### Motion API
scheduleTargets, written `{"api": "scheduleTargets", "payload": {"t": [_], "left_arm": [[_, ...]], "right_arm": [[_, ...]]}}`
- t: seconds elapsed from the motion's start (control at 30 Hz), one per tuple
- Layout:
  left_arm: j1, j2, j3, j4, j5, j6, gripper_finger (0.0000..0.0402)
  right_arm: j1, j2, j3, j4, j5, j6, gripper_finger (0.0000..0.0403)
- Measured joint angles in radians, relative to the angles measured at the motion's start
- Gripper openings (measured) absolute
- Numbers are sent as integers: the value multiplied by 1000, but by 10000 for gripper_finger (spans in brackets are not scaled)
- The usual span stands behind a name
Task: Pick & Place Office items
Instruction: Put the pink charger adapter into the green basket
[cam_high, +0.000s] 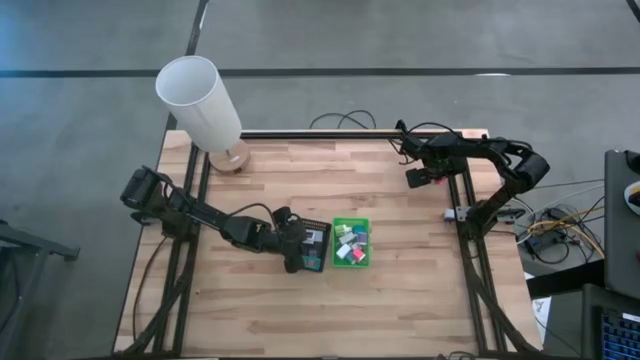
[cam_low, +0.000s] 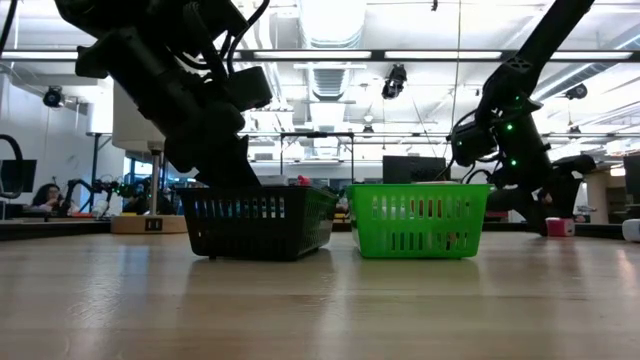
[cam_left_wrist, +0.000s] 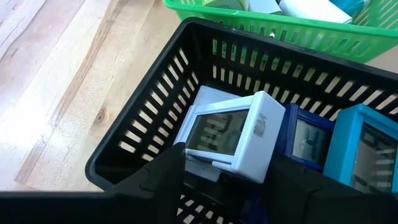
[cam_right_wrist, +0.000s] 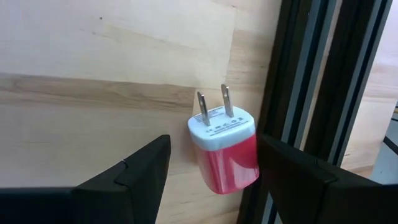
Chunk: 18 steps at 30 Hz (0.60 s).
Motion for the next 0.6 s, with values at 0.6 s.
{"api": "scheduleTargets", "payload": {"t": [0.6], "left_arm": [[0,0,0,0,0,0,188]], "right_arm": [[-1,1,-1,21,-36,-12,171]]}}
